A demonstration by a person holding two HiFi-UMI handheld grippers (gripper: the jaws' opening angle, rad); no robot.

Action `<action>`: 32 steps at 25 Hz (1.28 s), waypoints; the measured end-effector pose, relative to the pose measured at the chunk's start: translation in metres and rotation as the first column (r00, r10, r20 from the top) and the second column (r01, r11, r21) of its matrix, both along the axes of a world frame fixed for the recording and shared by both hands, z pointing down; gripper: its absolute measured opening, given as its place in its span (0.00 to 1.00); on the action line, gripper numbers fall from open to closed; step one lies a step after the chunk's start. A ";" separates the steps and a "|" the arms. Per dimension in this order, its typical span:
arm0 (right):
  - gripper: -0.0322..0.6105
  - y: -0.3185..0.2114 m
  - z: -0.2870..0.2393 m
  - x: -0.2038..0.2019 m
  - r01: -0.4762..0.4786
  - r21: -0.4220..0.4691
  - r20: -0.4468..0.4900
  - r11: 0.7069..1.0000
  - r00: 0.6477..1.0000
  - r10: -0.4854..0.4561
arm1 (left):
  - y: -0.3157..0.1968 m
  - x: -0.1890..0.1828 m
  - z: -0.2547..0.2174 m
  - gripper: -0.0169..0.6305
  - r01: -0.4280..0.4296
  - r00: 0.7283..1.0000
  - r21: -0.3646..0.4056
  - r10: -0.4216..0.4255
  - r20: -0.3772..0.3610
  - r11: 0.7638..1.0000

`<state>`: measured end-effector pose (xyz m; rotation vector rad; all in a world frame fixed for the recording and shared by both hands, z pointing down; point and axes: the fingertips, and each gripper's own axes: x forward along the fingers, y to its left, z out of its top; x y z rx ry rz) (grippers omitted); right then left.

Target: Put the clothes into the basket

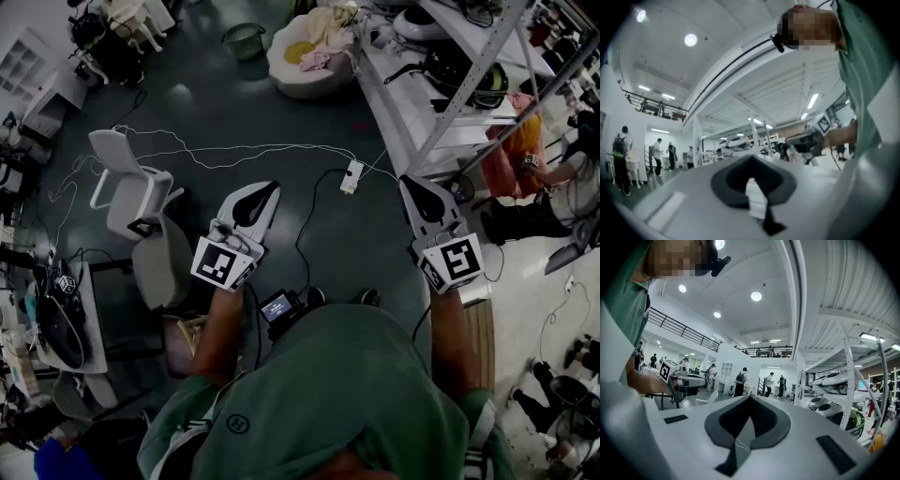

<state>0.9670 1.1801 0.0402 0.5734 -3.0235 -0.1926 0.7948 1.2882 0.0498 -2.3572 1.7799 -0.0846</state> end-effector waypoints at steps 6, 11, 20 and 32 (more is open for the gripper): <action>0.06 -0.005 -0.001 -0.001 -0.010 -0.002 -0.010 1.000 1.000 0.010 | -0.004 -0.001 0.001 0.03 -0.009 1.000 -0.003 0.009 -0.002 1.000; 0.06 -0.001 -0.001 -0.009 -0.006 0.007 0.005 1.000 1.000 0.006 | -0.004 -0.009 0.004 0.03 -0.006 1.000 -0.008 0.006 -0.004 1.000; 0.06 0.002 0.001 -0.023 -0.002 -0.013 0.027 1.000 1.000 0.003 | -0.005 -0.024 0.010 0.03 -0.004 1.000 -0.011 0.004 -0.024 1.000; 0.06 -0.003 0.003 -0.053 -0.033 -0.006 -0.014 0.999 0.999 0.033 | -0.016 -0.061 0.018 0.03 -0.025 0.997 -0.008 0.024 -0.067 1.000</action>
